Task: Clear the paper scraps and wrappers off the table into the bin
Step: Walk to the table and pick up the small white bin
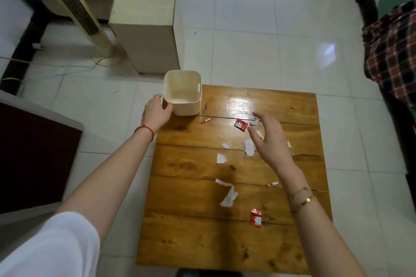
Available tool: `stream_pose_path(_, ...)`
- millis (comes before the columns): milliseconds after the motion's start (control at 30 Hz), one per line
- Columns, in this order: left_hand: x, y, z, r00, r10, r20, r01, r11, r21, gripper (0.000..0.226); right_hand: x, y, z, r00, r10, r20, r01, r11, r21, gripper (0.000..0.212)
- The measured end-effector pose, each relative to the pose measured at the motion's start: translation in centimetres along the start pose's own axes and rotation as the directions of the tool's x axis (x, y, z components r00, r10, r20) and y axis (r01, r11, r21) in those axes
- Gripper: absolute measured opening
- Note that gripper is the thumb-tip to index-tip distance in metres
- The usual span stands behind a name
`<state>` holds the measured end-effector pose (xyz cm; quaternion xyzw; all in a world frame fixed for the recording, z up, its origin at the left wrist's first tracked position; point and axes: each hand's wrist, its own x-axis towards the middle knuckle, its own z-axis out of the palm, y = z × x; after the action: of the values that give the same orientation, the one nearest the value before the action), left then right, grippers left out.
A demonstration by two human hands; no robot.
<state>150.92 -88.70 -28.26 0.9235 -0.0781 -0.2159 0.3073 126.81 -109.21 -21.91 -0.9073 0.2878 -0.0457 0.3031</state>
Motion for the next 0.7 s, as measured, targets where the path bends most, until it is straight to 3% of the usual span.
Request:
stream_pose_path(133,4.2,-1.1,2.7,0.994,-0.111,0.02,0.112,0.985,-0.13,0.058,2.3,2.0,3.2,0.999,0.002,0.04,-0.003,1.0,0.017,0.042)
stream_pose_path(233,6.3,-1.4,3.9,0.99,-0.138,0.04,0.142,0.981,-0.13,0.048,3.4,3.2,5.0,0.998,-0.002,0.063,0.0,1.0,0.019,0.041)
stream_pose_path(500,7.9,-1.2,4.5,0.959,-0.281,-0.027,0.265,0.928,-0.262,0.032,4.5,4.0,6.0,0.998,-0.025,0.058,0.025,1.0,0.008,0.039)
stream_pose_path(700,2.7,-0.2,3.1,0.989,-0.148,-0.015,0.144,0.976,-0.166,0.029,1.9,2.9,3.6,0.999,-0.007,0.047,0.007,1.0,0.008,0.039)
